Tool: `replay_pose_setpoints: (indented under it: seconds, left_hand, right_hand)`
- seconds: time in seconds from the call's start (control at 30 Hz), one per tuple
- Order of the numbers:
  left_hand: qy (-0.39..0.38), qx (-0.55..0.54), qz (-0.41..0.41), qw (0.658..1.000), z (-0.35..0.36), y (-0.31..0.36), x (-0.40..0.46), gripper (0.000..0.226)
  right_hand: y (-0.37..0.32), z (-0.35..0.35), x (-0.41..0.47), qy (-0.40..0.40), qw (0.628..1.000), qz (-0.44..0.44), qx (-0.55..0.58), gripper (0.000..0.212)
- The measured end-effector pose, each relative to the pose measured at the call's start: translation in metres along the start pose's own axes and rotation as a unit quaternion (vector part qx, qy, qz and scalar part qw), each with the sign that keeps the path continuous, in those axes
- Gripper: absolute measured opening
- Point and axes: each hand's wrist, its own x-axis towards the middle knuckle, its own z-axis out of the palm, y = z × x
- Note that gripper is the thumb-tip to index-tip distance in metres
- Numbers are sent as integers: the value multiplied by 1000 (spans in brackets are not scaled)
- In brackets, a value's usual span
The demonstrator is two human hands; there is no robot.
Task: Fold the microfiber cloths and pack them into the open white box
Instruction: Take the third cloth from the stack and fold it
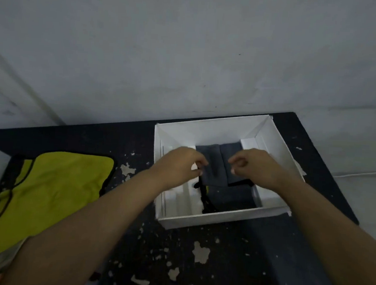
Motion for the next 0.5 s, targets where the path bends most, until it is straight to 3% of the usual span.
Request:
replay_pose_setpoints:
  seconds: [0.3,0.5]
  left_hand:
    - [159,63,57,984,-37,-36,-34,29]
    - [271,70,69,957,-48,-56,-75,28]
  right_hand:
    - [-65,21,13,138,985,-97,45,26]
    - [-113,47,-5,253,951,-175,36,24]
